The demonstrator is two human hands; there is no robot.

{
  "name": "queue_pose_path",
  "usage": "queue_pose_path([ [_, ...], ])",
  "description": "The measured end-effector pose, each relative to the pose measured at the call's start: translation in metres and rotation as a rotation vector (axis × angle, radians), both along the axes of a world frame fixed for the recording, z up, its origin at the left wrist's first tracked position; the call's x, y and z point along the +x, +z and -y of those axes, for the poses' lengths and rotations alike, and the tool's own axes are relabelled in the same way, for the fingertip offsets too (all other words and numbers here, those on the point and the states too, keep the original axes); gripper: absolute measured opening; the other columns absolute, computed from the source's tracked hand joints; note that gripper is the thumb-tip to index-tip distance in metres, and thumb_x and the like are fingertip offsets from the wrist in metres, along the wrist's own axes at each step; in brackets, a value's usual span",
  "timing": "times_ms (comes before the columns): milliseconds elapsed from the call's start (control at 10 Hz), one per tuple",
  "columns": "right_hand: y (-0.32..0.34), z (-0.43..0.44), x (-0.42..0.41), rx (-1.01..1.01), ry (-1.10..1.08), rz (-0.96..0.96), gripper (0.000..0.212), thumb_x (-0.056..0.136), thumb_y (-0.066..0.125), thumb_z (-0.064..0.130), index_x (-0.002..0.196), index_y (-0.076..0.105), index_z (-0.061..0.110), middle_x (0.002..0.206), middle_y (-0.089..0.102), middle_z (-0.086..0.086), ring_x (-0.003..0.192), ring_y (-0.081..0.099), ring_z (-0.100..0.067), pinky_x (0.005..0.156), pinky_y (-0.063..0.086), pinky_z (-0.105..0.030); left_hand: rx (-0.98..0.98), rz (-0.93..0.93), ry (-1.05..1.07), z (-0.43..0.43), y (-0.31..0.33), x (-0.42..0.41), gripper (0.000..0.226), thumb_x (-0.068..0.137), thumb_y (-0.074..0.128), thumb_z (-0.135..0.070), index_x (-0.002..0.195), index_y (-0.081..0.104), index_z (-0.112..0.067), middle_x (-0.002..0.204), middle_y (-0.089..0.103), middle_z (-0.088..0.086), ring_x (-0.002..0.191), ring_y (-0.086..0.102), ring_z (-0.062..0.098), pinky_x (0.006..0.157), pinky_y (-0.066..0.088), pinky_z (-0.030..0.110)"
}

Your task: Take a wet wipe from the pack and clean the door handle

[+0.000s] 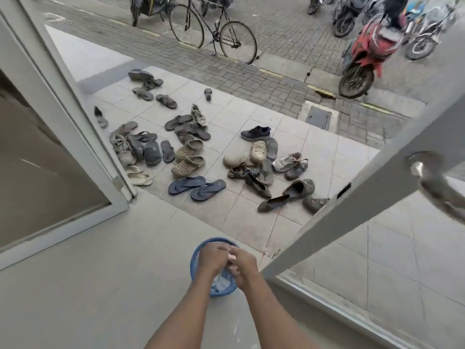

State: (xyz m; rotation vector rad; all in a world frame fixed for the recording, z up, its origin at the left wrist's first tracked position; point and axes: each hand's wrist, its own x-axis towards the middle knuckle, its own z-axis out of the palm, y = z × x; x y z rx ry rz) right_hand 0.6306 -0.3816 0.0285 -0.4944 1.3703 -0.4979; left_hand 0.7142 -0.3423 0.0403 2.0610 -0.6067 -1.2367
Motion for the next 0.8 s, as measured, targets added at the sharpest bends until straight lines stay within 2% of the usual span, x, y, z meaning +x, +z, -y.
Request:
queue_pose_path([
  [100,-0.096,0.001,0.001,0.099,0.026,0.036,0.015,0.086,0.054,-0.004,0.077,0.061,0.006,0.063,0.057,-0.01,0.042,0.052,-0.01,0.038,0.042,-0.021,-0.008,-0.186,0.09,-0.005,-0.101,-0.002,0.019,0.08,0.058,0.004,0.082,0.074,-0.007,0.086,0.072,0.017,0.079,0.066,0.024,0.078,0.055,0.035],
  [200,-0.188,-0.004,0.005,0.174,0.043,0.096,0.013,0.088,0.052,0.001,0.088,0.064,0.006,0.08,0.062,-0.014,0.07,0.056,-0.02,0.063,0.044,-0.028,-0.065,-0.289,0.264,-0.01,-0.19,-0.009,0.032,0.087,0.044,0.011,0.098,0.068,-0.007,0.103,0.068,0.022,0.084,0.064,0.024,0.075,0.054,0.034],
  [300,-0.244,-0.011,0.013,0.226,0.03,0.15,0.016,0.09,0.044,0.0,0.089,0.06,0.004,0.089,0.056,-0.019,0.073,0.053,-0.026,0.065,0.04,-0.031,-0.078,-0.273,0.292,-0.013,-0.249,-0.018,0.044,0.091,0.036,0.008,0.122,0.06,-0.011,0.12,0.063,0.014,0.107,0.062,0.024,0.093,0.053,0.035],
  [400,-0.277,-0.015,0.02,0.239,-0.022,0.199,0.019,0.089,0.044,-0.004,0.095,0.058,0.007,0.103,0.056,-0.024,0.092,0.057,-0.033,0.082,0.046,-0.04,-0.053,-0.233,0.28,-0.016,-0.282,-0.016,0.045,0.095,0.035,0.0,0.135,0.052,-0.013,0.133,0.056,0.013,0.118,0.057,0.024,0.098,0.049,0.032],
  [500,-0.294,-0.019,0.017,0.258,-0.07,0.203,0.044,0.092,0.041,-0.006,0.13,0.043,0.015,0.126,0.055,-0.025,0.11,0.059,-0.037,0.102,0.043,-0.046,-0.015,-0.24,0.279,-0.022,-0.299,-0.012,0.051,0.094,0.037,-0.01,0.141,0.045,-0.027,0.14,0.051,0.008,0.12,0.054,0.023,0.102,0.047,0.037],
  [600,-0.29,-0.024,0.014,0.193,-0.015,0.124,0.07,0.086,0.041,-0.014,0.146,0.03,0.02,0.135,0.049,-0.021,0.098,0.064,-0.028,0.088,0.053,-0.045,-0.04,-0.283,0.278,-0.023,-0.299,-0.014,0.066,0.086,0.038,-0.004,0.142,0.039,-0.039,0.146,0.043,0.003,0.121,0.05,0.021,0.091,0.049,0.027],
  [700,-0.27,-0.024,0.011,0.118,0.017,0.025,0.068,0.083,0.041,-0.016,0.141,0.041,0.018,0.147,0.037,-0.015,0.08,0.054,-0.009,0.075,0.051,-0.033,-0.062,-0.29,0.251,-0.021,-0.285,-0.013,0.072,0.085,0.037,0.001,0.145,0.035,-0.038,0.152,0.036,-0.001,0.134,0.038,0.019,0.087,0.04,0.022],
  [800,-0.248,-0.024,0.009,0.123,0.018,0.026,0.061,0.085,0.043,-0.015,0.137,0.045,0.016,0.148,0.037,-0.015,0.084,0.05,-0.012,0.08,0.051,-0.035,-0.057,-0.243,0.26,-0.024,-0.266,-0.012,0.07,0.081,0.04,-0.007,0.146,0.035,-0.035,0.15,0.04,0.001,0.134,0.039,0.023,0.095,0.041,0.029],
])
